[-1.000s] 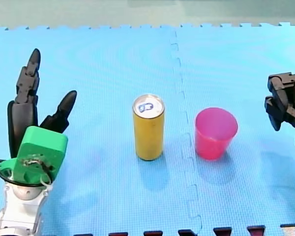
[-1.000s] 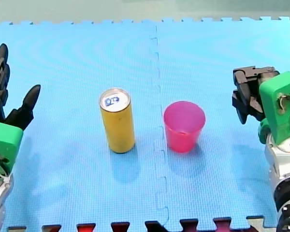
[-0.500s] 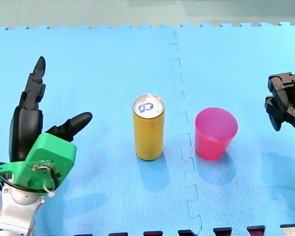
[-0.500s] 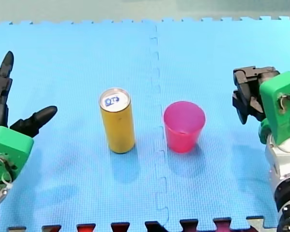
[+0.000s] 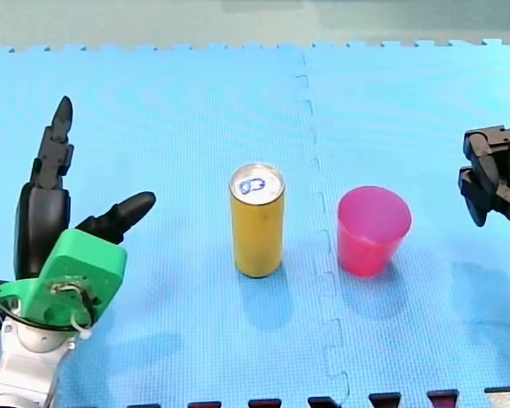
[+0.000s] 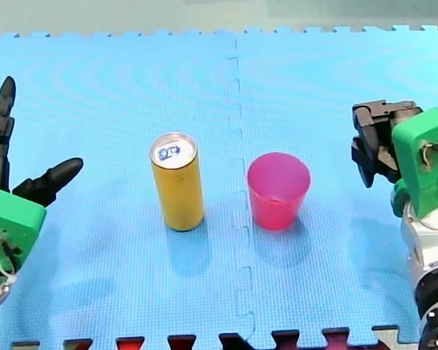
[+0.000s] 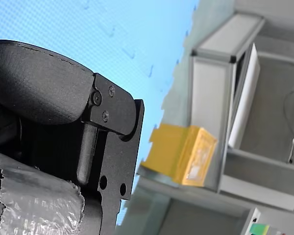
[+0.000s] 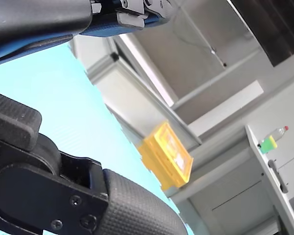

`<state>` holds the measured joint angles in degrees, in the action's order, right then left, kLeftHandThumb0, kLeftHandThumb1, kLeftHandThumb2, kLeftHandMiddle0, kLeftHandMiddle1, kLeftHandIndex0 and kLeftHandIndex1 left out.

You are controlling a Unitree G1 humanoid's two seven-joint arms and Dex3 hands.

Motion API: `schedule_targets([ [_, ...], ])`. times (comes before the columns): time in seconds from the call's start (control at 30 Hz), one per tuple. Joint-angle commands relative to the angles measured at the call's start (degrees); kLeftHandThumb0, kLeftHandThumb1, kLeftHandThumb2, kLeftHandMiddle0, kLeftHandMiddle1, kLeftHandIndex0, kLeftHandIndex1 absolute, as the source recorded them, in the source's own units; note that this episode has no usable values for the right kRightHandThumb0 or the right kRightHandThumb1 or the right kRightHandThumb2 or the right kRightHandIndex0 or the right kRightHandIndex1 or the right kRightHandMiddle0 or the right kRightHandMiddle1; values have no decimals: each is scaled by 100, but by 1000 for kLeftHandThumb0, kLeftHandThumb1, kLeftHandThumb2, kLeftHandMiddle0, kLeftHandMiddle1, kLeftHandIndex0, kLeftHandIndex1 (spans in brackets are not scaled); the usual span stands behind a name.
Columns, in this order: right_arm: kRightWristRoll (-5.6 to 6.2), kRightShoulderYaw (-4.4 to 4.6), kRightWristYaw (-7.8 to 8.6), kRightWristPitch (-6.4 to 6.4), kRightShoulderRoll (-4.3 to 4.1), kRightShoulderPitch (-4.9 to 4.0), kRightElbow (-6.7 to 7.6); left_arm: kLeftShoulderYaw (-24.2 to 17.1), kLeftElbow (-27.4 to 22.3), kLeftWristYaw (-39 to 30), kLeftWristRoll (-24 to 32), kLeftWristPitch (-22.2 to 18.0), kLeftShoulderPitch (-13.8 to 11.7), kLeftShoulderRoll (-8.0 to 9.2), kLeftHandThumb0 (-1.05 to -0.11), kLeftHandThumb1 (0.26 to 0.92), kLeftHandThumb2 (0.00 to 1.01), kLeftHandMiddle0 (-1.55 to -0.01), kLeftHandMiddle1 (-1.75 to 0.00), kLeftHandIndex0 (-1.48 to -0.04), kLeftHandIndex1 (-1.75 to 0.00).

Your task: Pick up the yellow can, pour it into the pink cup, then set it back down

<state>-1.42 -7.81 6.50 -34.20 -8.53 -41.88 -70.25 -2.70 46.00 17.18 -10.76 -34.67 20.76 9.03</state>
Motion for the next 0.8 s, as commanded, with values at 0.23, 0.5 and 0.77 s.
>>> schedule_targets([
  [0.23,55,-46,77,40,-97,-47,-25,-125,116,-473,434,-155,127,-109,-1048,827,5,-18,0,-84,0],
  [0.5,132,-105,170,25,-100,-62,-45,-111,61,-691,446,-40,113,-90,-1048,822,1,-13,0,-80,0],
  [0.77,156,-128,229,4,-76,-72,-69,-460,-58,143,536,-130,110,-411,-699,907,107,-530,-78,-639,-59],
])
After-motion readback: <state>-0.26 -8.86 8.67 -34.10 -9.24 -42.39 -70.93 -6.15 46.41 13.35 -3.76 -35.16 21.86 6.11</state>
